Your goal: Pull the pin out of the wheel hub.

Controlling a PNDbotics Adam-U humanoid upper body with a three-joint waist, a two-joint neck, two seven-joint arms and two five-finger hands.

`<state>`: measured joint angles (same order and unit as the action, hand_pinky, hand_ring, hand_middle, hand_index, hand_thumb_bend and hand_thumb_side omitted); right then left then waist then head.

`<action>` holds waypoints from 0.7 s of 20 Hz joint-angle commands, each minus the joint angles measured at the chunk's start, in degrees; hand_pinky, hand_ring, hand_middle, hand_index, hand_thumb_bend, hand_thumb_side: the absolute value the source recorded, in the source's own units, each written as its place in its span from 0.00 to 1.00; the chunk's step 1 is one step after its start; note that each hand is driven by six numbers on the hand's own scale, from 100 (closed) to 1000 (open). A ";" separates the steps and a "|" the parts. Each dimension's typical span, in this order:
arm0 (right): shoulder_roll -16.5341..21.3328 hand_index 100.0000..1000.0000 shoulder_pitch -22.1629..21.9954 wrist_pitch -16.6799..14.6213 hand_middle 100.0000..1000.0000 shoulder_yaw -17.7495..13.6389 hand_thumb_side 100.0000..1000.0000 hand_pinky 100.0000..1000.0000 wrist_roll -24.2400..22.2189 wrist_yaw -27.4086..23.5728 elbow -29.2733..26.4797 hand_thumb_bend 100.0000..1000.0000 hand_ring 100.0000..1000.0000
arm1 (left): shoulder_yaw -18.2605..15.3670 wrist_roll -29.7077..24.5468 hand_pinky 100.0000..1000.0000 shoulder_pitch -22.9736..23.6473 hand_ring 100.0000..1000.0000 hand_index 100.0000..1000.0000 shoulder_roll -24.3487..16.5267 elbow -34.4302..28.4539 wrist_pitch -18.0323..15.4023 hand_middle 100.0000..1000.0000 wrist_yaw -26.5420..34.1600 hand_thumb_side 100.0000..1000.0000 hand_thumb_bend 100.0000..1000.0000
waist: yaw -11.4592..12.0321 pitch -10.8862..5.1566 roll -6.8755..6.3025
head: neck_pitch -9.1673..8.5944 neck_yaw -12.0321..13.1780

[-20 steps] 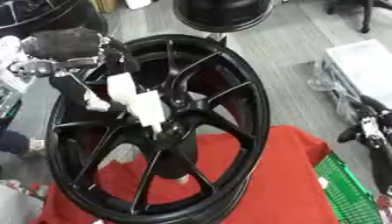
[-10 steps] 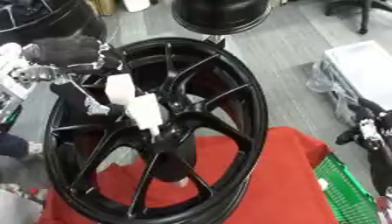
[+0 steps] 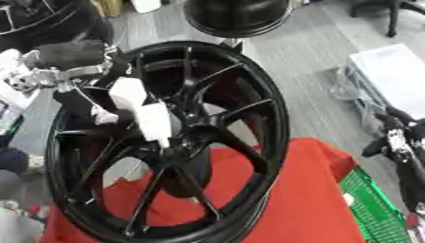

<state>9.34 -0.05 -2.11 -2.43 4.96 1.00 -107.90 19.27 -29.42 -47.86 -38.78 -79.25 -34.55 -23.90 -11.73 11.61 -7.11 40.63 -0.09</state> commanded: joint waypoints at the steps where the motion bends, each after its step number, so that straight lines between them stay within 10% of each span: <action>1: 0.88 0.87 0.10 -0.10 0.79 -0.11 0.63 0.38 -0.10 0.18 -0.58 0.00 0.36 | -2.66 -16.24 0.50 -1.65 0.20 0.57 -4.04 -3.44 -14.23 0.27 5.36 0.23 0.16 | 0.23 -0.99 0.50 | -0.61 -0.23; 4: 0.89 0.87 0.01 -0.12 0.79 -0.34 0.63 0.38 0.04 0.21 -0.59 0.00 0.36 | -5.16 -16.18 0.51 -1.22 0.20 0.57 -7.76 -7.88 -12.91 0.28 11.84 0.33 0.12 | 0.56 -1.12 0.59 | -0.68 -0.50; 5: 0.87 0.87 -0.04 -0.13 0.79 -0.45 0.62 0.38 0.11 0.22 -0.61 0.00 0.36 | -6.27 -15.76 0.51 -0.64 0.20 0.57 -9.43 -9.67 -12.28 0.28 14.15 0.16 0.17 | 0.73 -1.16 0.62 | -0.69 -0.66; 7: 0.82 0.87 -0.16 -0.13 0.79 -0.71 0.62 0.38 0.32 0.28 -0.63 0.00 0.36 | -9.44 -14.13 0.51 1.70 0.20 0.58 -13.51 -13.37 -10.39 0.28 18.86 0.13 0.17 | 1.11 -1.18 0.71 | -0.68 -1.00; 14: 0.10 0.87 -0.05 -0.18 0.79 -1.50 0.60 0.38 0.93 0.27 -0.81 0.00 0.36 | -23.60 -5.93 0.54 18.91 0.26 0.64 -22.22 -19.46 -3.14 0.37 21.81 0.20 0.17 | 2.54 -1.01 1.61 | -0.38 -1.37</action>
<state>9.29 -0.49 -2.17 -3.56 5.71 1.08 -107.89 -1.40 -31.04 -28.44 -57.89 -97.47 -32.93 -2.12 -9.18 11.57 -5.55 40.63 -1.33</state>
